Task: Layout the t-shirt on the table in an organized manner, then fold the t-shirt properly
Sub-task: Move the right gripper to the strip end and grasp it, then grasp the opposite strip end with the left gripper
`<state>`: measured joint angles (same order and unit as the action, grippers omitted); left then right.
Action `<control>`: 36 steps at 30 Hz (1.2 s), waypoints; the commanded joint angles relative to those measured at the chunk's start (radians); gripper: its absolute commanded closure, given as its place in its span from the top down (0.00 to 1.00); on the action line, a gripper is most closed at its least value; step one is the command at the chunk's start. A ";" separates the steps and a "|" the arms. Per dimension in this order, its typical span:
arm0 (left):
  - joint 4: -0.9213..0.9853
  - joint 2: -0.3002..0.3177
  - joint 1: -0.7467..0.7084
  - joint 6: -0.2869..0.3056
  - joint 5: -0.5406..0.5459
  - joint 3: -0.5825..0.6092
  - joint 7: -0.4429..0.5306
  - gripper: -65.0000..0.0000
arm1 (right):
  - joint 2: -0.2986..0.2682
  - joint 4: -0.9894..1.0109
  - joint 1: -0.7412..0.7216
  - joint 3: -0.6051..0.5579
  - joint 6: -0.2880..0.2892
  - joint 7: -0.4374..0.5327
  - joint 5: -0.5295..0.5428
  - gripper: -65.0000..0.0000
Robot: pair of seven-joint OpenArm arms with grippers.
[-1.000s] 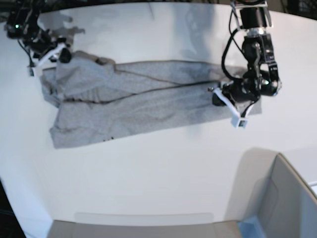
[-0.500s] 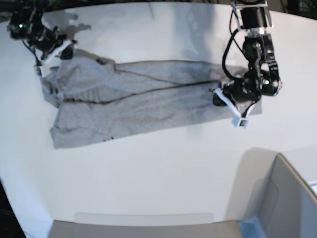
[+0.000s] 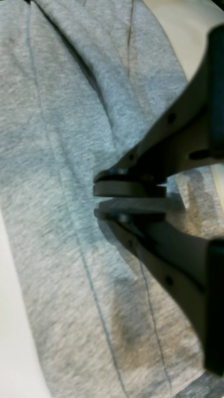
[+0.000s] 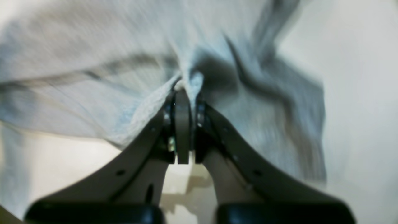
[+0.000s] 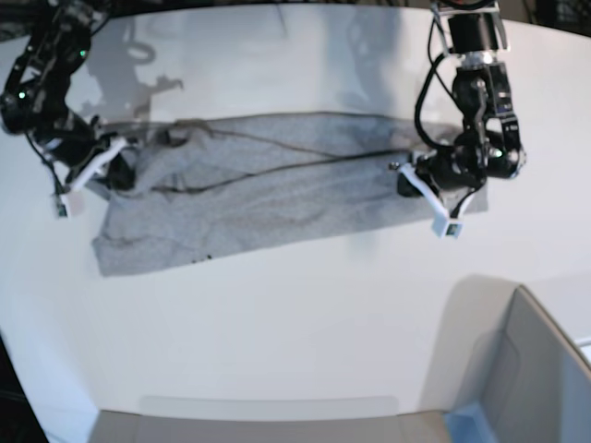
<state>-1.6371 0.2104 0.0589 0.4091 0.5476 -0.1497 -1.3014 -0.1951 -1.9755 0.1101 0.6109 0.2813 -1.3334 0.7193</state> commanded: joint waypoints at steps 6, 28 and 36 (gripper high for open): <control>-0.018 0.007 0.015 0.003 0.012 0.002 0.013 0.13 | -0.002 0.104 -0.209 0.004 0.003 -0.021 0.047 0.00; -0.016 0.007 -0.006 0.003 0.012 0.000 0.013 0.13 | -0.007 0.620 -0.379 -0.167 -0.004 0.303 0.044 0.00; -0.021 0.007 -0.004 0.003 0.012 -0.006 0.013 0.13 | -0.008 0.617 -0.379 -0.168 0.000 0.334 0.046 0.34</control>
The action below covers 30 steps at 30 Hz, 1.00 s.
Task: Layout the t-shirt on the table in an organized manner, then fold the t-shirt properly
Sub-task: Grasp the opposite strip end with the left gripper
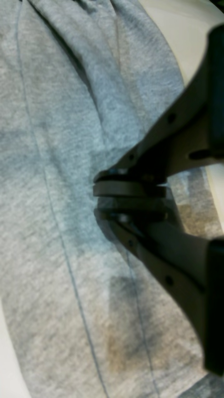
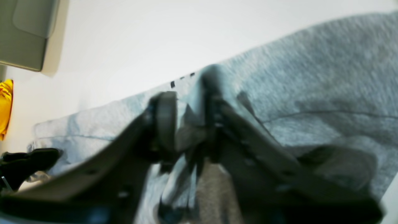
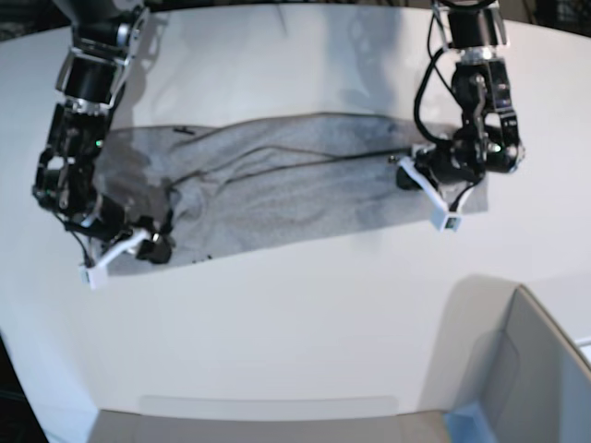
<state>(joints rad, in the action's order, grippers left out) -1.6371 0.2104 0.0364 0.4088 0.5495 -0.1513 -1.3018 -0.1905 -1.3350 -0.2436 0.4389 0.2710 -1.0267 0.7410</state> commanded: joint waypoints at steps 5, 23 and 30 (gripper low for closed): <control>-0.021 0.008 0.023 0.003 0.010 -0.004 0.014 0.13 | -0.028 -0.111 -0.033 0.005 0.014 0.029 0.024 0.42; -0.279 -0.002 -0.036 0.003 0.011 -0.345 0.014 0.43 | -0.071 -0.380 0.172 -0.002 0.012 0.081 0.022 0.42; -0.148 0.030 -0.040 0.002 0.008 -0.344 0.029 0.43 | -0.073 -0.380 0.186 -0.002 0.012 0.079 0.022 0.42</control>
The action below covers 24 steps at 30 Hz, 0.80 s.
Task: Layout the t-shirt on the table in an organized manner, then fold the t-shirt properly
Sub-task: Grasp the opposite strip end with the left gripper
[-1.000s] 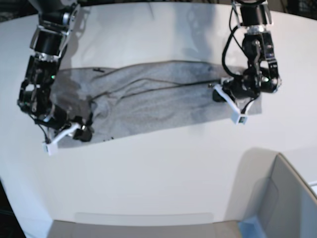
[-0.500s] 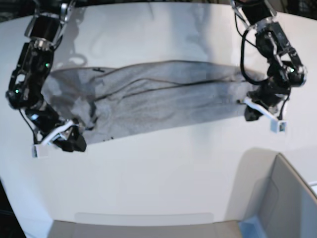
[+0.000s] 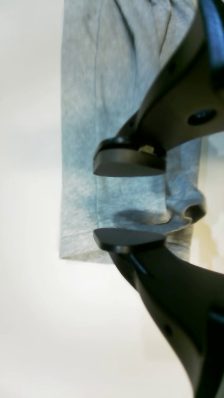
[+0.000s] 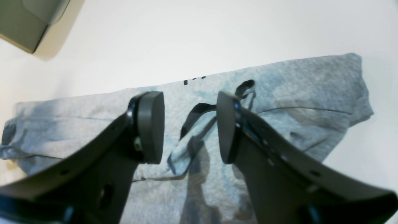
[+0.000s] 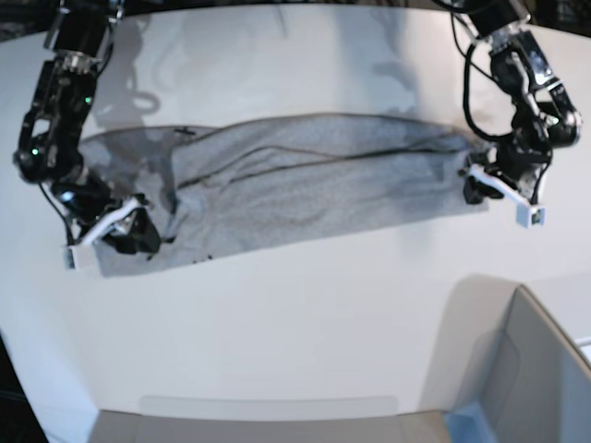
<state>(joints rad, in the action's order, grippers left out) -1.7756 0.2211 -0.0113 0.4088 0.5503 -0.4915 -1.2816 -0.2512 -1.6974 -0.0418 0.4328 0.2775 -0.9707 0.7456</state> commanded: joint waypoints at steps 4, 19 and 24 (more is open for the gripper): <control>0.039 0.062 -0.005 0.002 0.004 0.061 0.073 0.43 | -0.012 -0.017 -0.005 0.004 0.006 0.022 0.018 0.42; 0.254 0.122 -0.019 0.002 0.006 0.176 0.175 0.43 | -0.049 -0.017 0.030 0.002 0.006 0.022 0.018 0.42; 0.222 0.120 -0.020 0.002 0.009 0.181 0.176 0.43 | -0.052 -0.017 0.030 0.002 0.006 0.022 0.018 0.42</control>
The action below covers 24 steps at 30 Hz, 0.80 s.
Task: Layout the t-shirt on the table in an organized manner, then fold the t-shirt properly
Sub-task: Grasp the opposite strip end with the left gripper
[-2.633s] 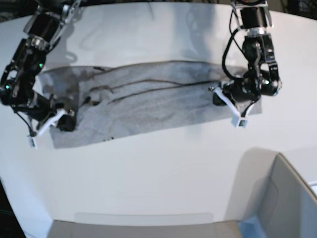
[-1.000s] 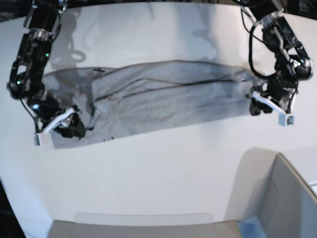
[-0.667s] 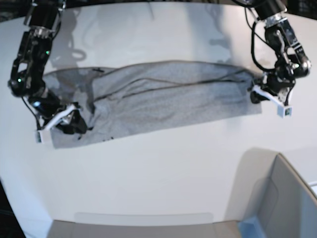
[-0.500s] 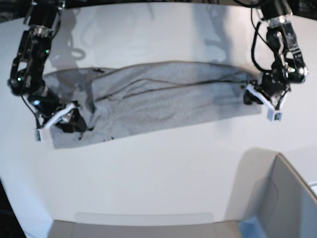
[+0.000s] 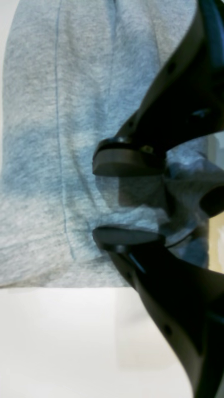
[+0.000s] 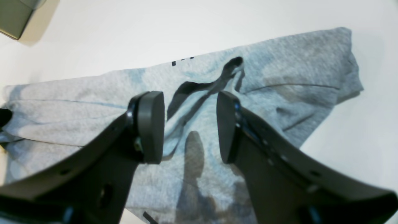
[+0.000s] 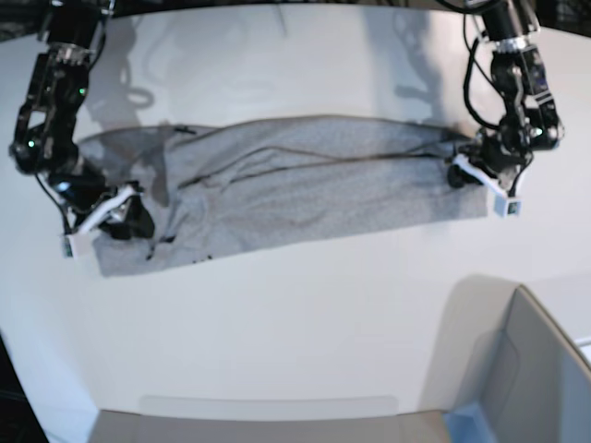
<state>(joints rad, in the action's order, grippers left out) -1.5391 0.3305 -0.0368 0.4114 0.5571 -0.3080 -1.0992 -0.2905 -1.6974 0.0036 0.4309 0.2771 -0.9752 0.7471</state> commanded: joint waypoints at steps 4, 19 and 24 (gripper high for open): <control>-0.010 0.012 0.007 0.001 0.002 -0.006 -0.006 0.41 | -0.013 -0.017 -0.015 0.004 0.006 0.026 0.016 0.42; 0.430 0.042 0.028 0.157 0.395 -0.001 -0.003 0.34 | -0.014 -0.019 -0.023 0.006 0.006 -0.044 0.016 0.42; 0.430 0.077 0.030 0.157 0.360 -0.003 0.004 0.05 | -0.014 -0.023 -0.023 0.006 0.006 -0.050 0.016 0.42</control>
<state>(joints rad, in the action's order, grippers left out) -1.1156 0.4023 0.0051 0.5926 1.0042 -0.3187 -1.0145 -0.2905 -1.7012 -0.0017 0.4297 0.2775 -1.0473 0.7464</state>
